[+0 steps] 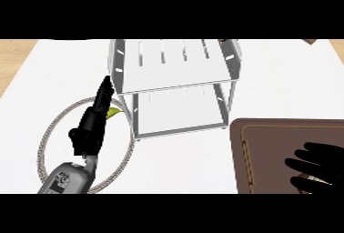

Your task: Pick the cupcake from the tray and place it in the tiered basket

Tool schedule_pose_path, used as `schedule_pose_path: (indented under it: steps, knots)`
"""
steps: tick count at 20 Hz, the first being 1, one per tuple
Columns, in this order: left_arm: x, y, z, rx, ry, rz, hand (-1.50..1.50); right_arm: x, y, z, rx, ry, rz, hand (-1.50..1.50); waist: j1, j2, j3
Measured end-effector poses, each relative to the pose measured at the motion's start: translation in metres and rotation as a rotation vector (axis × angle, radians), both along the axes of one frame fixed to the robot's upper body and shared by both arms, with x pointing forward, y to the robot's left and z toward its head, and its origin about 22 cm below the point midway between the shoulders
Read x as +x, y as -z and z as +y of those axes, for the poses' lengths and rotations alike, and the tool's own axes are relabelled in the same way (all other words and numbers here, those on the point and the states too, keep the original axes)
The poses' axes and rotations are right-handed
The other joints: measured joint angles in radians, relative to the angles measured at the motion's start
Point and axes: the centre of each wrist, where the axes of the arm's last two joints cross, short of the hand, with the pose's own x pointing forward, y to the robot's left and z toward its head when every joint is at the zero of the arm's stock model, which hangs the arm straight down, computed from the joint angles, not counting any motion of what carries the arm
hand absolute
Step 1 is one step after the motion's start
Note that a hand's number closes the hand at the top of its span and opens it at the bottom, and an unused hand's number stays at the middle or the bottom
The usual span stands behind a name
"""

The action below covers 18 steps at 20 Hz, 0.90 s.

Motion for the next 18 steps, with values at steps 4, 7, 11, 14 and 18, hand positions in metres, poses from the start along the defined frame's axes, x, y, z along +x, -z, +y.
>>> schedule_pose_path:
  steps: [4,7,11,14,18]
  knots:
    - [-0.002,0.001,-0.002,-0.005,-0.006,0.005,0.0,0.006,0.015,0.001,-0.028,-0.01,0.004,-1.5,-0.003,-0.002,-0.001]
    - [0.0,-0.002,-0.002,0.001,-0.004,0.0,0.0,0.012,0.032,-0.001,-0.042,-0.019,-0.002,-1.5,-0.005,-0.002,-0.001]
    - [0.002,-0.003,0.0,0.006,-0.01,0.003,0.0,0.021,0.061,-0.017,-0.058,-0.052,-0.01,-1.5,-0.013,-0.004,-0.004]
    - [-0.002,-0.001,0.001,0.008,-0.012,0.008,0.0,0.026,0.092,-0.034,-0.072,-0.089,-0.012,-1.5,-0.015,-0.005,-0.006]
    - [0.001,-0.004,0.004,0.01,-0.02,0.011,0.0,0.032,0.132,-0.062,-0.083,-0.136,-0.007,-1.5,-0.017,-0.006,-0.008]
